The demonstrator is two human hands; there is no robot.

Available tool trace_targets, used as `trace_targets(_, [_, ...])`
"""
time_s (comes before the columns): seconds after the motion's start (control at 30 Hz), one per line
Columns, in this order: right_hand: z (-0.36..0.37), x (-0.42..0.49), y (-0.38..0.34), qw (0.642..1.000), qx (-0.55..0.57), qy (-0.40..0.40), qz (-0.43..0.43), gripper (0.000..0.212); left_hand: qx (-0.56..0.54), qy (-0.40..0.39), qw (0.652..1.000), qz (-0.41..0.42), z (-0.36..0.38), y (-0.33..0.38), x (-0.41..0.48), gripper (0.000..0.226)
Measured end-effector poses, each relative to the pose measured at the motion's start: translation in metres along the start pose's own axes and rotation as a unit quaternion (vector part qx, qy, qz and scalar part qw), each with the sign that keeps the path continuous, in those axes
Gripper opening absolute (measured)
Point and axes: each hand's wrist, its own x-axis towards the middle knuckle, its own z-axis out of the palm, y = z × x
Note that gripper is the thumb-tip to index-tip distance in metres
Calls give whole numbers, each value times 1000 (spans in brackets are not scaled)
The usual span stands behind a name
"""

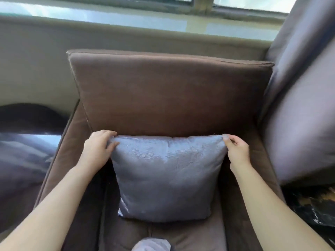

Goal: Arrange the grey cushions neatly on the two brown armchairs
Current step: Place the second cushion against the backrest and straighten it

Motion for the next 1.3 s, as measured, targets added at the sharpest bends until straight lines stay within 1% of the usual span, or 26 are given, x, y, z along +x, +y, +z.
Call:
trace_targets(0.03, [0,0,0,1000,1,4,2,9,-54,31,997,-50,3,-8,-3,26])
trace_targets(0.07, [1,0,1,1000,4,10,4,8,-128,47,986,-100,7,-15,-6,24])
trace_targets(0.1, [1,0,1,1000,8,17,6,7,-214,49,965,-146,10,-18,-8,24])
trace_targets(0.13, [3,0,1,1000,14,22,9,7,-302,47,935,-180,14,-21,-9,24])
trace_targets(0.2, [6,-2,1,999,18,26,12,10,-420,43,880,-218,23,-22,-11,18])
trace_targets(0.23, [7,-3,2,999,19,26,12,12,-453,42,862,-224,26,-22,-12,15])
trace_targets(0.3, [7,-3,3,999,19,24,10,12,-497,49,836,-225,29,-21,-11,12])
trace_targets(0.4, [1,-2,1,999,9,34,9,17,-538,73,813,-213,32,-16,-7,22])
trace_targets(0.47, [-5,-2,2,999,7,52,10,17,-545,93,808,-202,35,-10,-4,25])
trace_targets(0.57, [-18,-5,8,996,1,85,-1,13,-535,113,816,-188,39,2,-2,24])
trace_targets(0.67, [-28,-3,6,997,-26,77,-13,16,-516,123,827,-188,40,4,-3,23])
trace_targets(0.77, [-26,-2,6,996,-46,73,-14,19,-515,134,824,-194,44,-1,-7,22])
trace_targets(0.9, [-16,2,10,996,-49,80,-6,23,-540,114,811,-193,45,-9,-9,18])
trace_targets(1.07, [-14,2,-1,992,-110,57,-38,19,-558,89,800,-204,42,-19,-8,18])
trace_targets(1.13, [-14,-2,-7,981,-185,41,-44,9,-574,88,786,-213,44,-18,-7,16])
trace_targets(1.17, [-12,-6,-11,969,-239,32,-55,18,-580,86,781,-216,44,-16,-7,15])
trace_targets(1.23, [-1,-15,-23,937,-332,3,-112,36,-586,83,775,-219,46,-13,-13,16])
trace_targets(1.3, [25,-26,-38,905,-369,-44,-207,37,-585,72,776,-223,50,-12,-25,16])
